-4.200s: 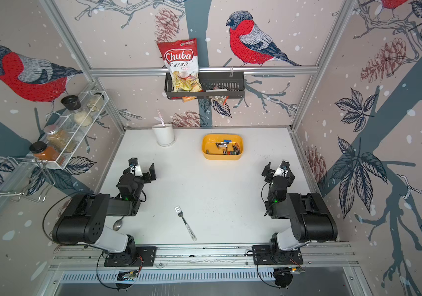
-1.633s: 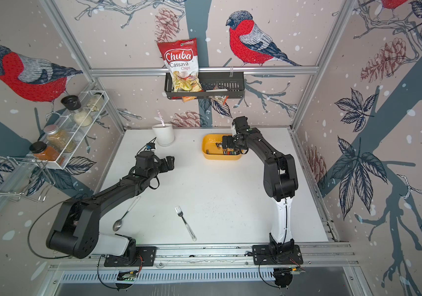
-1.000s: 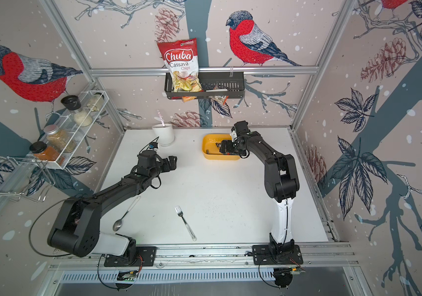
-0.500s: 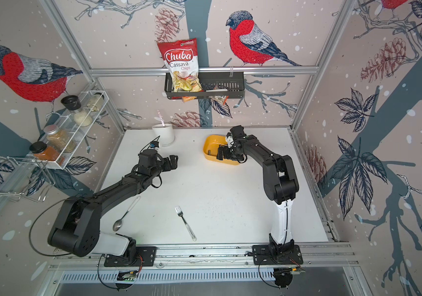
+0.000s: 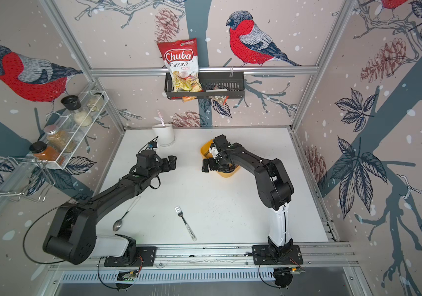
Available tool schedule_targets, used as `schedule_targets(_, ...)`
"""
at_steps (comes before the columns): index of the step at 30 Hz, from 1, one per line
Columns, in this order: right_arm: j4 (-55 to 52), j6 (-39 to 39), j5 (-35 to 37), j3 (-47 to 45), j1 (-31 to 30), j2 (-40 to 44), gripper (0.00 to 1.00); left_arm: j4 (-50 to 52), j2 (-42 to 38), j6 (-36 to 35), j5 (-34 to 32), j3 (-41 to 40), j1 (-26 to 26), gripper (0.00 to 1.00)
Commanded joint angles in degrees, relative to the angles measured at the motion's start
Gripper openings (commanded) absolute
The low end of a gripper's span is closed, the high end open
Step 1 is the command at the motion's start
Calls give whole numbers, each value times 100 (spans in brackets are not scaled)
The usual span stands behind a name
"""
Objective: Take the batteries out of the storage box
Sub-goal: Adjust the storage box at the center of the board.
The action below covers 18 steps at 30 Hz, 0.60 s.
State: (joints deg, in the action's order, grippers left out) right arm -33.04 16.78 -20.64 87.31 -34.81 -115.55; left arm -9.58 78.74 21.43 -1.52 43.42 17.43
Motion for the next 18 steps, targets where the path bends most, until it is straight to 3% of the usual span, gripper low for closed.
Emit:
schedule_targets(1, 116, 316, -212, 149, -257, -89, 100, 95, -77, 50, -50, -26, 1, 97)
schedule_targets(18, 250, 878, -20, 709, -1264, -485, 100, 502, -350, 114, -111, -55, 4, 98)
